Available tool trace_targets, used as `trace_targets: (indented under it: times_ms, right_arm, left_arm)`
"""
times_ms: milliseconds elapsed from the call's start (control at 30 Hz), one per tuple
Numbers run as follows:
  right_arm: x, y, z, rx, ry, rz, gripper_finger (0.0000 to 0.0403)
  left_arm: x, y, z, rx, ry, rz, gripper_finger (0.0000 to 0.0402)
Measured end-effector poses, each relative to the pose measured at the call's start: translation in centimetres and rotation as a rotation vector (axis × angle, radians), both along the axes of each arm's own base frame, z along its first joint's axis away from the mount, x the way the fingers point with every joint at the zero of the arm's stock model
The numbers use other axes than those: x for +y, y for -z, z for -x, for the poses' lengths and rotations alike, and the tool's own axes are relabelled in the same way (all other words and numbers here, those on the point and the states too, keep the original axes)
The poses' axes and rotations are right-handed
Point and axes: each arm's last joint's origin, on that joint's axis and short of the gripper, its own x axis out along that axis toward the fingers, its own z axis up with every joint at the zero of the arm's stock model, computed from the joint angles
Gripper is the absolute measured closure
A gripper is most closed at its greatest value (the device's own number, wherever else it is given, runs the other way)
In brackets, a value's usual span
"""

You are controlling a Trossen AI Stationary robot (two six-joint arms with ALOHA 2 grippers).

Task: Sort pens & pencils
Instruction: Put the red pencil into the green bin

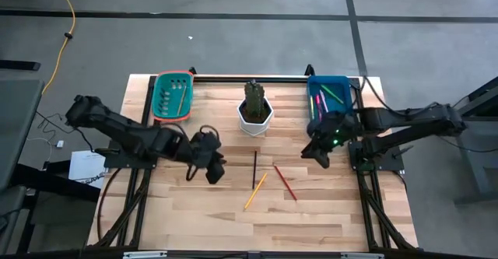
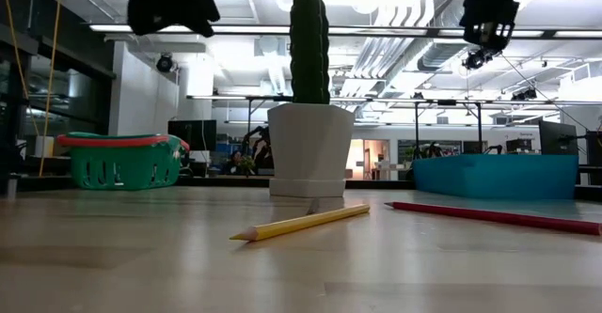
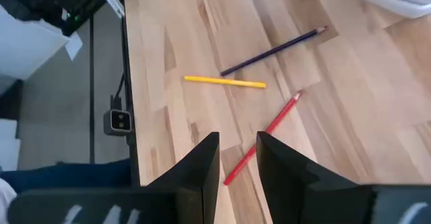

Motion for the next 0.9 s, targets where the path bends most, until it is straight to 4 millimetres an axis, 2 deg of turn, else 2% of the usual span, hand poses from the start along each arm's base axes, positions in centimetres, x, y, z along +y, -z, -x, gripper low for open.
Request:
trace_targets:
  times_ms: [133,400,700,900]
  right_arm:
    - [1.1,0.6,-0.8,0.021,-0.010,0.014,0.0313]
    - [2.5,0.9,-1.4,0.028,0.053,0.011,0.0313]
    - [2.8,0.9,-1.8,0.009,0.127,0.006,0.0313]
    - [2.6,1.8,-1.7,0.084,0.158,0.064,0.0313]
  left_arm:
    - [-1.9,1.6,-1.0,0.014,-0.048,0.053,0.0307]
    - [-5.1,4.4,-3.3,0.012,-0.033,0.099,0.0307]
    - [-6.6,5.0,-6.0,0.055,-0.040,0.049,0.0307]
    - [-7.2,5.1,-7.7,0.089,-0.076,0.038,0.0307]
